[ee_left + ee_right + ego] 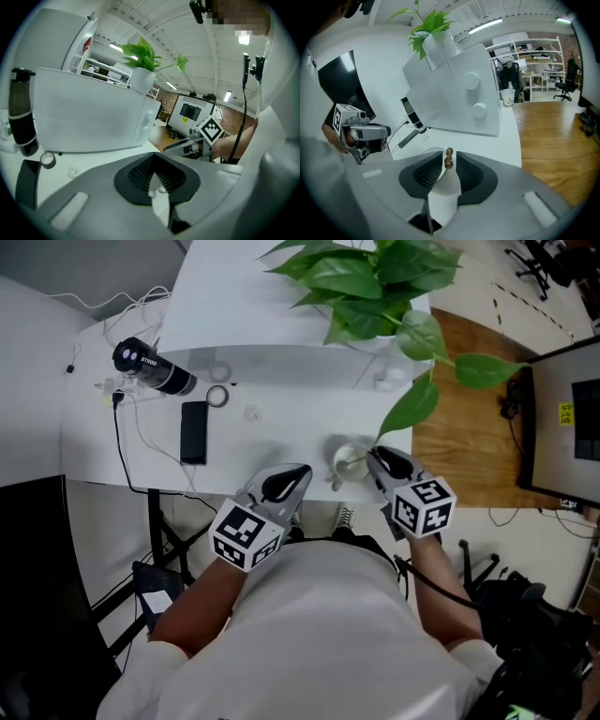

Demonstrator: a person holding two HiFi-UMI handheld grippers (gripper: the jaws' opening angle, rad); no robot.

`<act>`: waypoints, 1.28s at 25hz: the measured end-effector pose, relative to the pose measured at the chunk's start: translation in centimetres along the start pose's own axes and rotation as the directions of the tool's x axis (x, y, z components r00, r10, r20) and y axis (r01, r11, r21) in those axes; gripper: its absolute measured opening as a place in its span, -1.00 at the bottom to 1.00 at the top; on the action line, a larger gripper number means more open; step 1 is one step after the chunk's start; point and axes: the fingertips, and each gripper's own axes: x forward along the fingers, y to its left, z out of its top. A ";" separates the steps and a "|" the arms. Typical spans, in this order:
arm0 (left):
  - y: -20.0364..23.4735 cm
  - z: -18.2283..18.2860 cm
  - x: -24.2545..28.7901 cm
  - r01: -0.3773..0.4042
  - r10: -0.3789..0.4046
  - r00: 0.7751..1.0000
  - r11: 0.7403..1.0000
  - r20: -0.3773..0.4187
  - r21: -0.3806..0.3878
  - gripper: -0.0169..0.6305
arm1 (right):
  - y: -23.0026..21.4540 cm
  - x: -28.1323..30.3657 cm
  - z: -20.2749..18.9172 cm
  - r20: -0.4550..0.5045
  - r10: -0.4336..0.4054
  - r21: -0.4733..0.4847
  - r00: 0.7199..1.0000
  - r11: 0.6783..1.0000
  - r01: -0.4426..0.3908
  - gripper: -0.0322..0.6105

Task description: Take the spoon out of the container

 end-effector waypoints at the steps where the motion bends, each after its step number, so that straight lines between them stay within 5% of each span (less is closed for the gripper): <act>1: 0.0 -0.1 0.0 0.000 0.000 1.000 1.000 -0.001 -0.001 -0.93 | 0.0 0.0 0.0 -0.001 0.000 -0.002 1.000 1.000 0.000 -0.60; 17: -0.9 0.6 -0.3 0.005 -0.006 1.000 1.000 0.022 0.020 -0.94 | 1.2 -1.9 1.0 0.038 0.008 -0.058 0.999 0.998 -0.006 -0.72; 32: -2.9 3.2 -2.1 0.011 -0.020 0.994 0.996 0.105 0.085 -0.93 | 4.9 -9.2 5.8 0.208 0.018 -0.113 0.978 0.994 0.006 -0.72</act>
